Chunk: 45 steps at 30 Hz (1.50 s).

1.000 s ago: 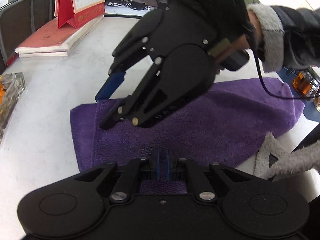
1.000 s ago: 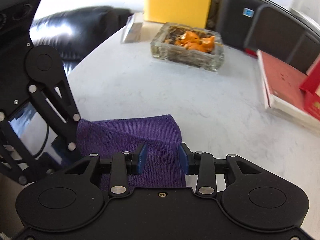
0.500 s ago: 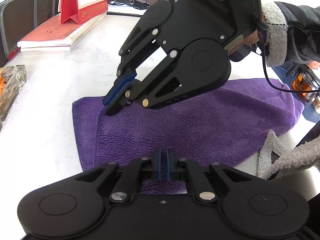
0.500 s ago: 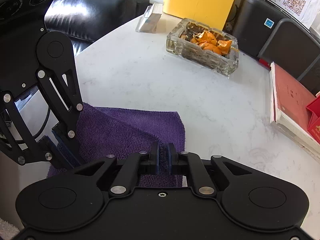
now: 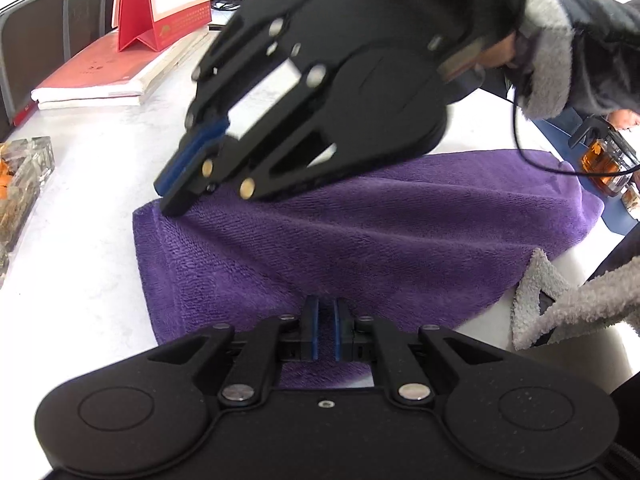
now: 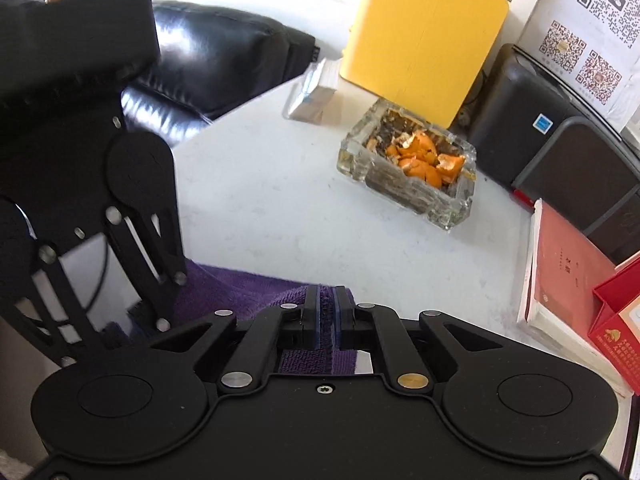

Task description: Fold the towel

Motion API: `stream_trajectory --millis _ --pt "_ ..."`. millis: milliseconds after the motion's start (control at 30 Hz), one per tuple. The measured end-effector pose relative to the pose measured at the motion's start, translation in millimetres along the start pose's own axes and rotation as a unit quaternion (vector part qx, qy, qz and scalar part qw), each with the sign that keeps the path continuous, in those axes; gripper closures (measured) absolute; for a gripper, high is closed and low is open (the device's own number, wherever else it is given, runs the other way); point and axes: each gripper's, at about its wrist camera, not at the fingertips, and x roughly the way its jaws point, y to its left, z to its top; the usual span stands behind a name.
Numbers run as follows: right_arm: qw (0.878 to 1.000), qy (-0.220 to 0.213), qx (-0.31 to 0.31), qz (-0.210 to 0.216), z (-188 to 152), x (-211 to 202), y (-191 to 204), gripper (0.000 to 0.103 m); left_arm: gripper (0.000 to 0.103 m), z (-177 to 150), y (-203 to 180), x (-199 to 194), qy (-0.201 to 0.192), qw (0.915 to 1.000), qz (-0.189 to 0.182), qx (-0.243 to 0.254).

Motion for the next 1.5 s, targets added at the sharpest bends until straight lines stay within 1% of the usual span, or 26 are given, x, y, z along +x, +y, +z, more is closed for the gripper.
stream_trajectory --millis 33,133,233,333,467,533,633,733,900,1033,1100,1200,1333,1433,1500 --pt "1.0 0.003 0.0 -0.003 -2 6 0 0.097 0.098 1 2 -4 -0.003 1.0 0.004 -0.001" --pt "1.0 0.003 0.004 -0.01 -6 11 0 0.097 0.096 7 21 -22 -0.026 0.999 0.021 -0.027" --pt "1.0 -0.002 0.006 -0.018 -8 9 0 0.097 0.096 13 45 -29 -0.034 0.9969 0.063 -0.031" --pt "1.0 -0.007 0.004 -0.026 -8 5 -1 0.097 0.096 20 63 -23 -0.026 0.9942 0.102 -0.023" --pt "1.0 -0.011 0.004 -0.028 -7 2 -2 0.097 0.096 27 66 -10 -0.009 0.9913 0.13 0.015" --pt "1.0 -0.013 0.004 -0.028 -7 2 -1 0.097 0.096 26 65 -6 -0.008 0.9914 0.126 0.036" --pt "1.0 -0.012 0.005 -0.027 -8 3 -2 0.097 0.096 23 65 1 -0.004 0.9926 0.112 0.046" --pt "1.0 -0.01 0.001 -0.026 -10 5 -2 0.097 0.097 23 66 6 -0.003 0.9917 0.112 0.064" --pt "0.999 -0.01 -0.02 -0.031 -9 4 -2 0.097 0.097 26 64 7 0.003 0.9929 0.097 0.069" --pt "0.997 -0.039 -0.04 -0.054 0 -8 -3 0.097 0.097 26 67 5 0.005 0.9942 0.085 0.066" --pt "0.996 -0.043 -0.042 -0.059 3 -6 -7 0.097 0.097 26 68 5 0.005 0.9947 0.079 0.064" --pt "0.996 -0.046 -0.045 -0.056 3 3 -12 0.097 0.097 27 68 5 0.008 0.9944 0.079 0.07" --pt "0.997 -0.032 -0.064 -0.038 -2 25 -11 0.097 0.096 28 66 4 0.015 0.9925 0.091 0.08" --pt "0.997 -0.026 -0.064 -0.03 -3 31 -9 0.097 0.096 27 65 2 0.023 0.9905 0.103 0.088" --pt "0.997 -0.026 -0.063 -0.026 -4 32 -8 0.097 0.096 24 66 0 0.025 0.9906 0.102 0.089"
